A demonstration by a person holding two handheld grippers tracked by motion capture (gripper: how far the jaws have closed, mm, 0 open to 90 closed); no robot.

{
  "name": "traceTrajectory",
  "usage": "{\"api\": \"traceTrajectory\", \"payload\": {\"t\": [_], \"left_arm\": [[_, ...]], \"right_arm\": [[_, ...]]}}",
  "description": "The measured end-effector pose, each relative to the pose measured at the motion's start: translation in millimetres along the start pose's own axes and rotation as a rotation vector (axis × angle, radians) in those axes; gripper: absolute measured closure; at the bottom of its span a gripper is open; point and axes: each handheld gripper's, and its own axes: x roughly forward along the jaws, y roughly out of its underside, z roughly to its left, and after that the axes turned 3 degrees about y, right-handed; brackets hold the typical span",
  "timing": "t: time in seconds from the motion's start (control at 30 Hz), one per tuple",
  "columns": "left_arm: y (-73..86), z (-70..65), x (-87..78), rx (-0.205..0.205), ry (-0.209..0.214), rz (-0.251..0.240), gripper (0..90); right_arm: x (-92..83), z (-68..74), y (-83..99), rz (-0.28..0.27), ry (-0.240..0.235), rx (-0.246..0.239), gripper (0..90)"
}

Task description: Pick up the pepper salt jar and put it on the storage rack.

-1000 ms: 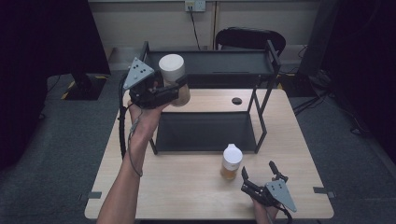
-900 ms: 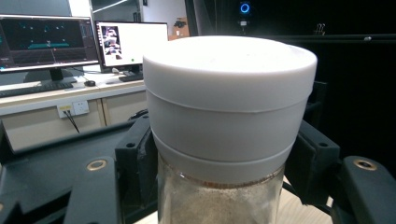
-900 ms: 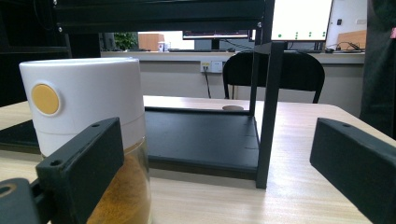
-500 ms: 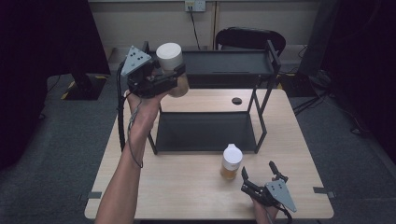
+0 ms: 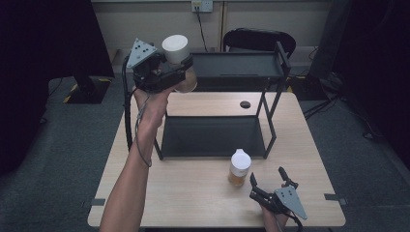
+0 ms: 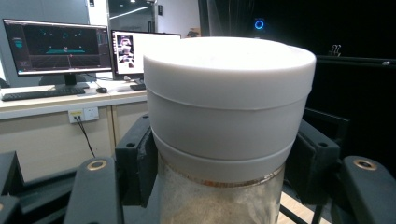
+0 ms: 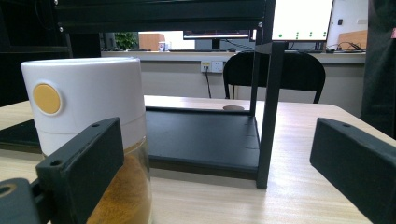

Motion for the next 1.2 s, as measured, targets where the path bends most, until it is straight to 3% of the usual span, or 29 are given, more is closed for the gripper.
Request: {"api": "traceTrajectory", "payload": {"t": [0.23, 0.6, 0.77, 1.07, 1.13, 1.2], "left_arm": [[-5.7, 1.6, 12.6, 0.006, -0.032, -0.005, 35.7], [-17.4, 8.5, 38.7, -0.002, -0.089, 0.026, 35.7], [-21.1, 6.9, 49.1, 0.014, -0.12, 0.051, 35.7], [-19.8, 6.6, 53.9, 0.019, -0.129, 0.063, 35.7], [-19.2, 3.2, 55.9, 0.041, -0.151, 0.075, 35.7], [-15.7, 4.8, 56.8, 0.028, -0.156, 0.068, 35.6]], "right_arm": [[0.0, 0.0, 0.0, 0.0, -0.001, 0.0, 1.5], [-0.3, -0.4, 0.4, -0.003, -0.002, 0.002, 1.5], [-0.4, -0.6, 0.6, -0.004, -0.004, 0.002, 1.5], [-0.5, -0.4, 0.7, -0.005, -0.002, 0.002, 1.5], [-0.5, -0.4, 0.7, -0.004, -0.002, 0.002, 1.5], [-0.4, -0.3, 0.6, -0.004, -0.002, 0.002, 1.5]]}}
